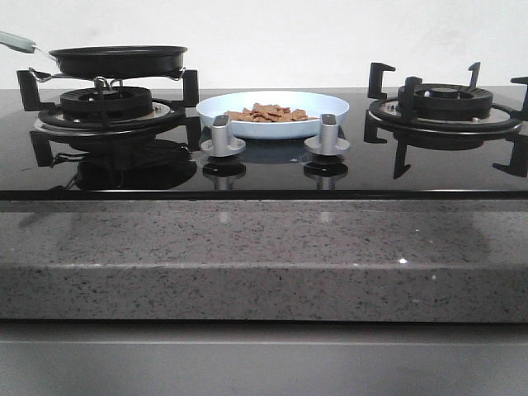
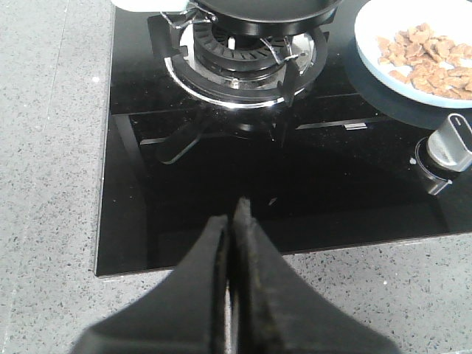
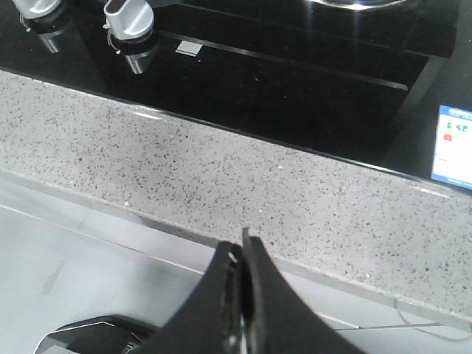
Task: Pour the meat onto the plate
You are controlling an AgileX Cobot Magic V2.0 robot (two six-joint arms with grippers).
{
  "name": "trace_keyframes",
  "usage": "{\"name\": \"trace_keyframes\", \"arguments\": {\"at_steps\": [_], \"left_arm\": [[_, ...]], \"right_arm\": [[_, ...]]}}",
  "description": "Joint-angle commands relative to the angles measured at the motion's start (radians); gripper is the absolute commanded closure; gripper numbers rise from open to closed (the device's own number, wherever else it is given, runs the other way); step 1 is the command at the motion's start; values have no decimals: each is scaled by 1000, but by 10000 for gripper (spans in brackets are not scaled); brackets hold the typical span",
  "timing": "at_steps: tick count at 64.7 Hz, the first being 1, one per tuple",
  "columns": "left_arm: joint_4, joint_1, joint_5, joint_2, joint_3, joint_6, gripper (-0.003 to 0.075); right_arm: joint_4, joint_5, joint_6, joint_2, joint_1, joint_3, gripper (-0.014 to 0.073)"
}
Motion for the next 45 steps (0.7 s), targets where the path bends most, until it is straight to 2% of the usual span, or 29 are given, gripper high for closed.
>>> {"name": "trace_keyframes", "arguments": {"at_steps": [1,11,29,45], "left_arm": [[-11,-12,-77,-12,-18,-9,741],[26,3,-209,-121,74,-6,741],[-59,107,-517,-453,514,-6,741],[-80,118,-741,-688,797,-6,741]], "right_arm": [[8,-55,0,2,-5,-25,662],[8,-51,0,2,-5,-25,662],[9,-51,0,2,-5,-25,662],[9,-51,0,2,-5,-25,662]]}}
